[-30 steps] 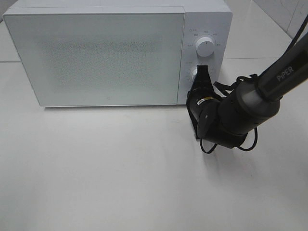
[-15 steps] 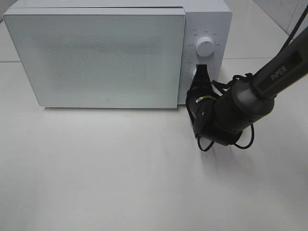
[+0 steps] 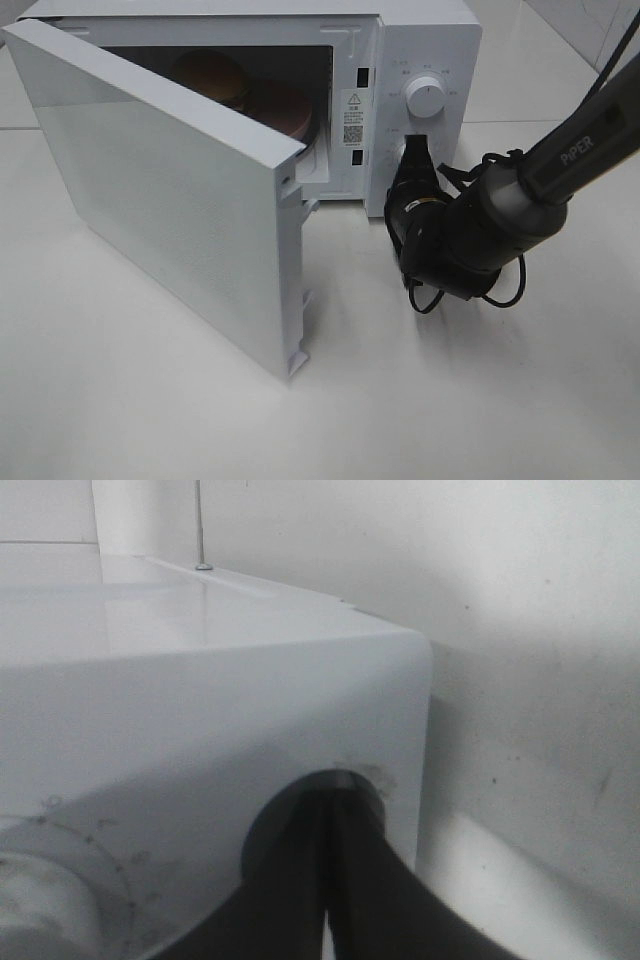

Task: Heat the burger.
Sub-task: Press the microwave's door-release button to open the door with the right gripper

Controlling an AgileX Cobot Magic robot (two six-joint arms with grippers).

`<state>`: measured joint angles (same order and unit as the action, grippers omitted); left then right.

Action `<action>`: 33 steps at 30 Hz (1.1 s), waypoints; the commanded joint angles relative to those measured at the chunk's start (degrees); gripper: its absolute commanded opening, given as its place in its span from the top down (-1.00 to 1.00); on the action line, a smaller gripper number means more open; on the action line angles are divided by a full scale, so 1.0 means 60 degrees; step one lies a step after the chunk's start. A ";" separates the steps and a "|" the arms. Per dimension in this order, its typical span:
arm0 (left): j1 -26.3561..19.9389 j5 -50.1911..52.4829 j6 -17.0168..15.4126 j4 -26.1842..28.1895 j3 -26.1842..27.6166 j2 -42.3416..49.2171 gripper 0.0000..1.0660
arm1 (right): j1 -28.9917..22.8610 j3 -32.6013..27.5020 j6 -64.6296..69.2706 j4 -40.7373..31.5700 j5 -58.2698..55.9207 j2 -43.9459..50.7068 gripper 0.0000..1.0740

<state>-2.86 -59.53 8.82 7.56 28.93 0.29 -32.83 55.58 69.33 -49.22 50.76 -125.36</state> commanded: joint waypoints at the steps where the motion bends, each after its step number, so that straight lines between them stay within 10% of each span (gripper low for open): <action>1: 0.0000 -0.0019 -0.0010 0.0048 -0.0019 0.0181 -0.88 | 0.0411 0.0668 -0.0153 0.1031 0.1318 0.0392 1.00; 33: 0.0000 -0.0019 -0.0010 0.0048 -0.0019 0.0181 -0.88 | 0.0067 -0.1146 -0.0430 0.0716 -0.1394 0.1652 1.00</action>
<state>-2.86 -59.53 8.82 7.56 28.93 0.29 -32.14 48.93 67.84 -45.66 43.32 -116.08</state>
